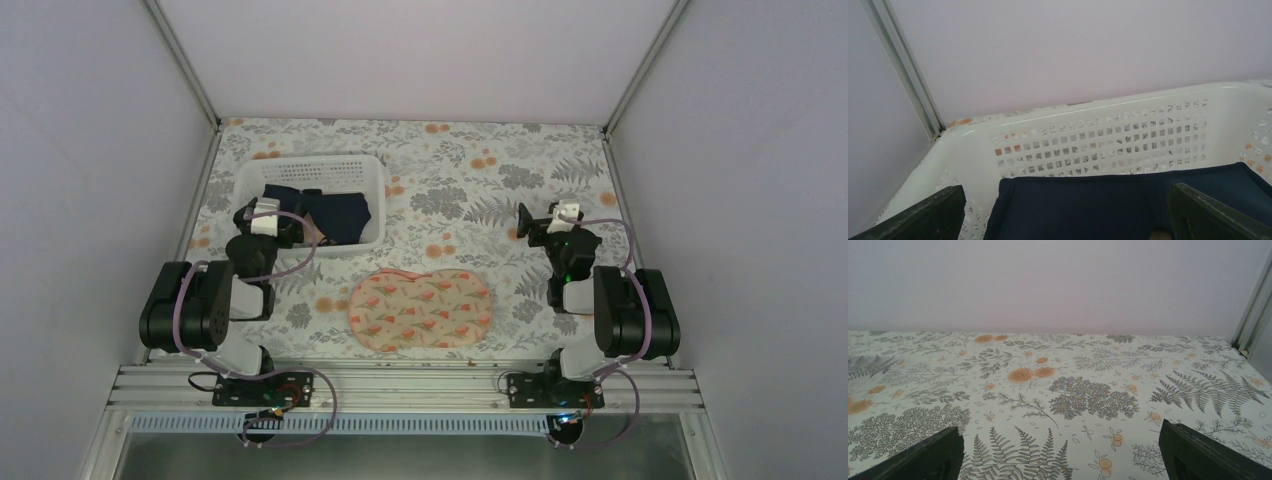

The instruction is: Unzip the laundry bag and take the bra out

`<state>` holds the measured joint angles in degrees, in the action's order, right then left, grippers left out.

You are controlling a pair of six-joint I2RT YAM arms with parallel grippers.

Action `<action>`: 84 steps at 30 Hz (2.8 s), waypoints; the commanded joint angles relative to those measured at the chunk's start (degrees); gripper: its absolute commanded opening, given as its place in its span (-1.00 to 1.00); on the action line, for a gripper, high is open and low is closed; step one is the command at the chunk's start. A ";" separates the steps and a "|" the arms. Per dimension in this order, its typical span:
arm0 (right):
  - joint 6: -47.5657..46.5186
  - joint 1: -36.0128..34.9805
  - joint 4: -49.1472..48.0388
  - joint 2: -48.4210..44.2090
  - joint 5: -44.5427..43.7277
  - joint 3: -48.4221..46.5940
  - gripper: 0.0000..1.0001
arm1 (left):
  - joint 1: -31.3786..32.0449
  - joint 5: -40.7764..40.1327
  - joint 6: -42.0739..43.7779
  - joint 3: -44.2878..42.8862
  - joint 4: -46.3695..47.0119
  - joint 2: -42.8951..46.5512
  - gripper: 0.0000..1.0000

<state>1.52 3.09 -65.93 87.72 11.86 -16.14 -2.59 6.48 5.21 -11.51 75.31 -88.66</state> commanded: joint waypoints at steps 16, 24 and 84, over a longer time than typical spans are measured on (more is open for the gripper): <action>8.81 0.67 35.88 -15.38 -6.38 -18.05 1.00 | -0.73 2.64 1.37 -13.21 -30.72 11.92 1.00; 17.74 -0.67 64.58 -18.74 5.51 -33.92 1.00 | -1.01 11.20 4.77 -26.87 -62.43 18.20 1.00; 12.31 -7.57 82.80 -16.34 19.83 -29.09 1.00 | 74.06 -8.18 25.62 -36.11 -79.48 -3.38 -0.95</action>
<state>14.55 -4.45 17.37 71.72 28.80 -44.14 71.94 0.40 31.27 -48.14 -5.45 -94.56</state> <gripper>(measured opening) 0.997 0.089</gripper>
